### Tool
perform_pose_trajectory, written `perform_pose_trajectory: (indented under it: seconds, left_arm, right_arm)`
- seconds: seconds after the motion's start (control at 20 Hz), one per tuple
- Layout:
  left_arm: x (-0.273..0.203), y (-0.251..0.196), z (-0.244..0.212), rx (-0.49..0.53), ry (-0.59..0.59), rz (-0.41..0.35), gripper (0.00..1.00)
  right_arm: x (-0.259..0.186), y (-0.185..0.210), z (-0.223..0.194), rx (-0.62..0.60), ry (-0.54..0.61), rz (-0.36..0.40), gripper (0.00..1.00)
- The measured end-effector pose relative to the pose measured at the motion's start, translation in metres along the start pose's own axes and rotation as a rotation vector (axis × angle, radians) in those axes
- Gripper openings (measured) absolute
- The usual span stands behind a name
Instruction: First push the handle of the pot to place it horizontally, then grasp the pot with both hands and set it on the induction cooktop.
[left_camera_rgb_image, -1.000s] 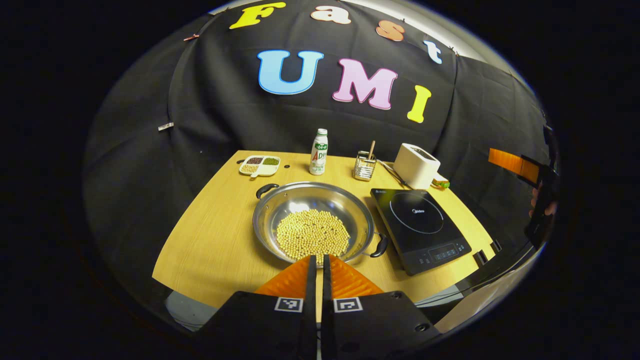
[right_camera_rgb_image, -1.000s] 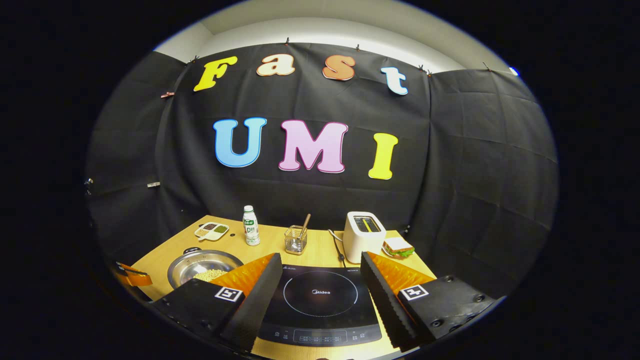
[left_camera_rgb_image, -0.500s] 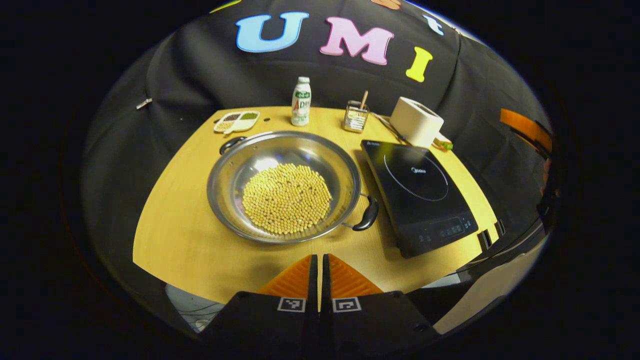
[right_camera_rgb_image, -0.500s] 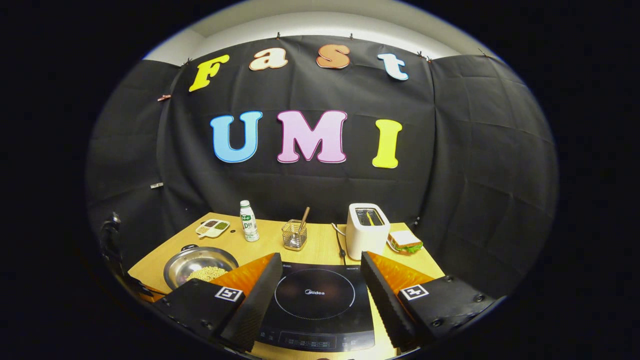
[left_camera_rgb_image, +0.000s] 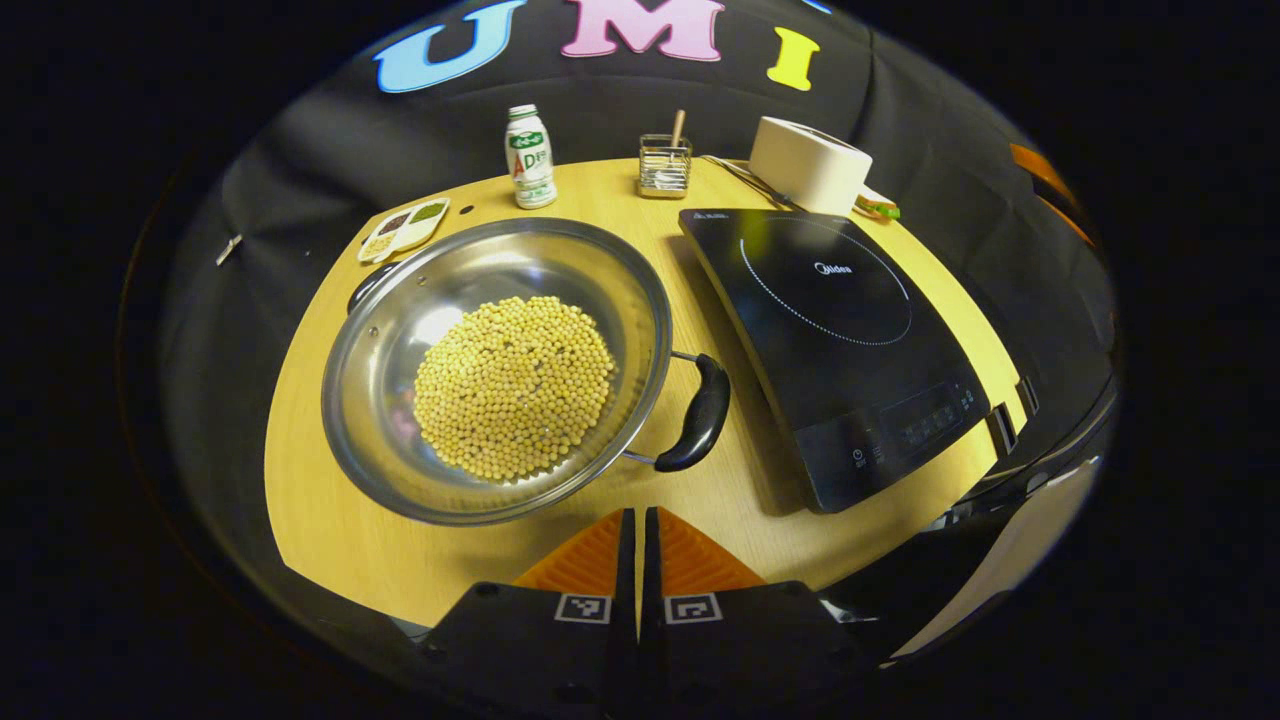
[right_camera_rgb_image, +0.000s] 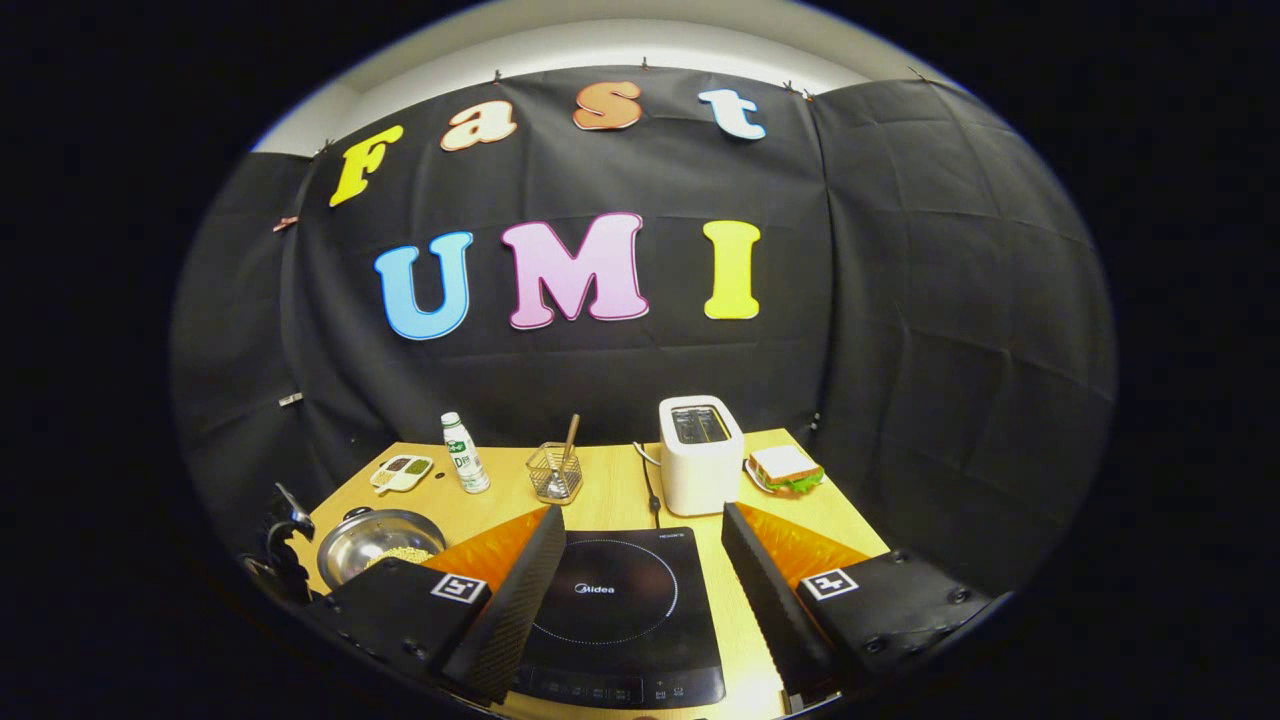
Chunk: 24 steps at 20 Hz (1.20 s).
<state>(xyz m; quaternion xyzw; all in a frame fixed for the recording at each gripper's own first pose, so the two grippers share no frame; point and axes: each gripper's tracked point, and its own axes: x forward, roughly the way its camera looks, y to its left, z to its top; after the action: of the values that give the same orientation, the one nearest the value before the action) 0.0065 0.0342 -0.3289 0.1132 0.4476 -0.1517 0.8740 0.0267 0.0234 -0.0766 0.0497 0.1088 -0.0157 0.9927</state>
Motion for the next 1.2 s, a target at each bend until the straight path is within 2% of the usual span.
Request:
perform_pose_trajectory:
  seconds: [0.5, 1.2]
  left_arm:
    - [0.024, -0.006, 0.017, 0.085, 0.038, 0.031, 0.05]
    - [0.046, -0.021, 0.053, 0.116, 0.026, 0.008, 0.05]
  right_arm:
    - [-0.003, -0.038, -0.001, 0.053, -0.003, -0.059, 0.99]
    - [0.0, -0.049, -0.002, 0.043, -0.006, -0.086, 0.99]
